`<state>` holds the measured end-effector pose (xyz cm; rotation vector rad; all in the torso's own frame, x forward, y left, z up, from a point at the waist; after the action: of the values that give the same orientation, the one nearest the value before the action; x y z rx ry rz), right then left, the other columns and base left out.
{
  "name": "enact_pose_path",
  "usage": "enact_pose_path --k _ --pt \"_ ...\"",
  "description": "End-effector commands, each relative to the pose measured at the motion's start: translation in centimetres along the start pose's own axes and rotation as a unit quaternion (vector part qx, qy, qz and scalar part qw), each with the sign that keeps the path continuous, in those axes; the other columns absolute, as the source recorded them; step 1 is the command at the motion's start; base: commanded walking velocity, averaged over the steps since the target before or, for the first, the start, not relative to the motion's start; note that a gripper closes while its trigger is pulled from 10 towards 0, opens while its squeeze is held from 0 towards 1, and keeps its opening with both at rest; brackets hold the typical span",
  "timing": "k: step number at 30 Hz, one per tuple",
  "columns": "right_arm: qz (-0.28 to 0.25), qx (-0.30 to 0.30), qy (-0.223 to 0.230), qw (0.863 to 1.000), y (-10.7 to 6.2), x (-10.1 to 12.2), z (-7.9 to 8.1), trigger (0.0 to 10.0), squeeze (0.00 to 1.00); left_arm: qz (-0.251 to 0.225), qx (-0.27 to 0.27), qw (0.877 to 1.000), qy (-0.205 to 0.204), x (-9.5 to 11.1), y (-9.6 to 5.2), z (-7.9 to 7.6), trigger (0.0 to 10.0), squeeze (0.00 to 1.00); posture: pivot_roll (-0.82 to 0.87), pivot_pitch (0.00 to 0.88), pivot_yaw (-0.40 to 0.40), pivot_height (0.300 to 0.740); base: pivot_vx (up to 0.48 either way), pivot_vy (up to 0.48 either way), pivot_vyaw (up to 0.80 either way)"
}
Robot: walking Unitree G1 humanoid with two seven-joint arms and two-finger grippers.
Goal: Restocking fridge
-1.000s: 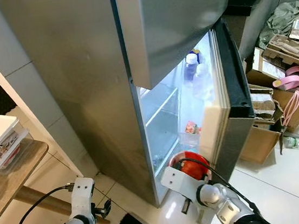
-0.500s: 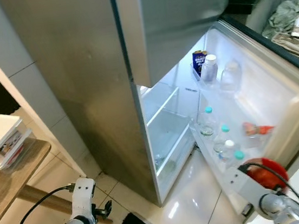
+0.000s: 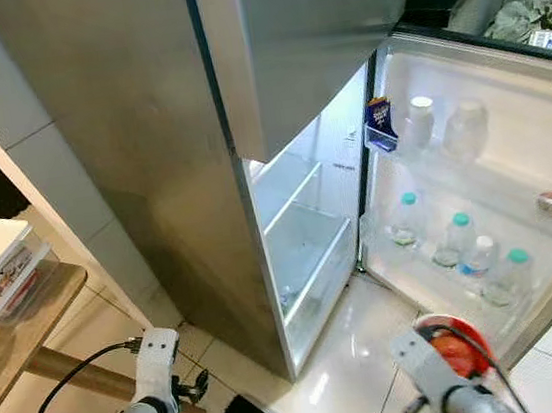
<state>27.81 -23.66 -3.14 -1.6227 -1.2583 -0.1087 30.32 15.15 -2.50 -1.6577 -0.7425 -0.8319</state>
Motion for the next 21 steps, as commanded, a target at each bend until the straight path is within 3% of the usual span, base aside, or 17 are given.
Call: enact_pose_path --k 1,15,21 --pt "-0.009 -0.015 0.015 1.0 -0.1 0.0 0.1 10.0 0.0 0.008 0.008 1.0 0.001 -0.6 -0.2 0.4 10.0 0.0 -0.11 0.093 0.079 0.74 0.0 0.0 0.0" --pt "-0.068 -0.022 0.058 0.996 0.2 2.4 0.7 10.0 0.0 0.004 0.009 1.0 -0.005 -0.6 -0.1 0.2 10.0 0.0 -0.12 0.092 0.08 0.74 0.0 0.0 0.0" --pt "-0.054 0.003 0.099 0.994 0.7 2.0 2.4 10.0 0.0 0.009 0.008 1.0 -0.005 -1.0 -0.1 -0.1 10.0 0.0 -0.11 0.095 0.08 0.74 0.0 0.0 0.0"
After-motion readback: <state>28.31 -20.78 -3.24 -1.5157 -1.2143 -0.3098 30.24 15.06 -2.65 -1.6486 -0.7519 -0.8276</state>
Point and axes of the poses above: a point about 5 cm out from each wrist's last joint towards the gripper, its own y axis pointing out of the wrist towards the gripper, its own x axis along the axis of the wrist's last joint, z = x × y, the point moved 3 cm from there along y, pointing out of the wrist towards the gripper, and after that the axes turned 10 degrees about -y, right-handed, at the moved point
